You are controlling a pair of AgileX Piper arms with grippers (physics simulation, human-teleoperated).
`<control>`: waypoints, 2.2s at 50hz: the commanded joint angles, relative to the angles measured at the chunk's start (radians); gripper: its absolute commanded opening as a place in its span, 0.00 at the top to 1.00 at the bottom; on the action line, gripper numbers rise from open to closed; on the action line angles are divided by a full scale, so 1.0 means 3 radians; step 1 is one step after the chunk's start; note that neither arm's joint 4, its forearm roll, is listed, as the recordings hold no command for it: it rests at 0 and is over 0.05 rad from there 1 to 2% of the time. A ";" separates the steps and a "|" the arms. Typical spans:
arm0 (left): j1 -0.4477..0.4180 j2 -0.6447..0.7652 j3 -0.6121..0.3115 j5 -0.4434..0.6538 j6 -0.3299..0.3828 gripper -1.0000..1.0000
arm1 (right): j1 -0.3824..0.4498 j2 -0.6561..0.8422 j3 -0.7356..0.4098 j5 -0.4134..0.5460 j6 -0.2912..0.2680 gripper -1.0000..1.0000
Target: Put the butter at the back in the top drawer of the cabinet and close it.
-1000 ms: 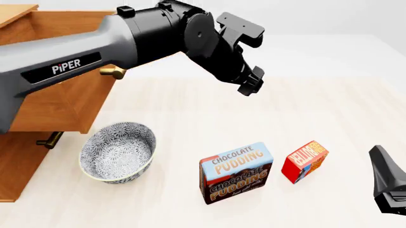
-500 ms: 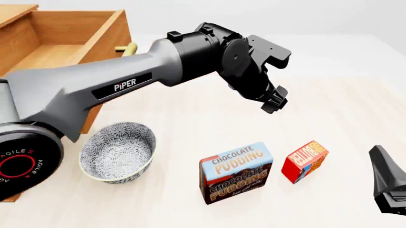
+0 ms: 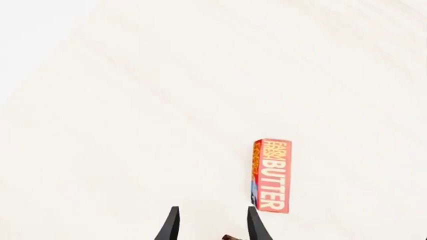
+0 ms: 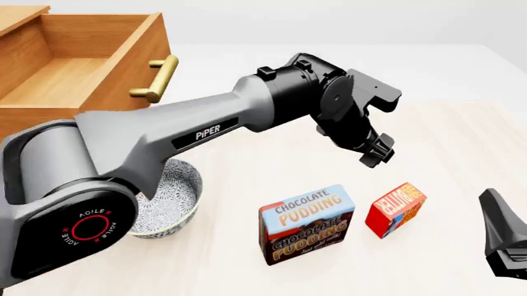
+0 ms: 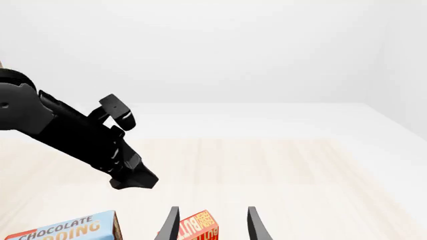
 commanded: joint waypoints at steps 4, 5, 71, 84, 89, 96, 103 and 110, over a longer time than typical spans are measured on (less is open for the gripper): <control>-0.0103 0.0231 -0.0194 0.0079 -0.0075 0.00 | 0.0000 0.0000 0.0000 0.0000 0.0000 0.00; -0.0103 0.0231 -0.0194 0.0079 -0.0075 0.00 | 0.0000 0.0000 0.0000 0.0000 0.0000 0.00; -0.0432 0.0963 -0.0967 0.0406 -0.0343 0.00 | 0.0000 0.0000 0.0000 0.0000 0.0000 0.00; -0.0452 0.1035 -0.1018 0.0421 -0.0368 0.00 | 0.0000 0.0000 0.0000 0.0000 0.0000 0.00; -0.0453 0.1039 -0.0988 0.0400 -0.0374 0.00 | 0.0000 0.0000 0.0000 0.0000 0.0000 0.00; -0.0457 0.1064 -0.0998 0.0402 -0.0381 0.00 | 0.0000 0.0000 0.0000 0.0000 0.0000 0.00; -0.0452 0.1123 -0.1072 0.0430 -0.0384 0.00 | 0.0000 0.0000 0.0000 0.0000 0.0000 0.00; -0.0443 0.1168 -0.1098 0.0442 -0.0400 0.00 | 0.0000 0.0000 0.0000 0.0000 0.0000 0.00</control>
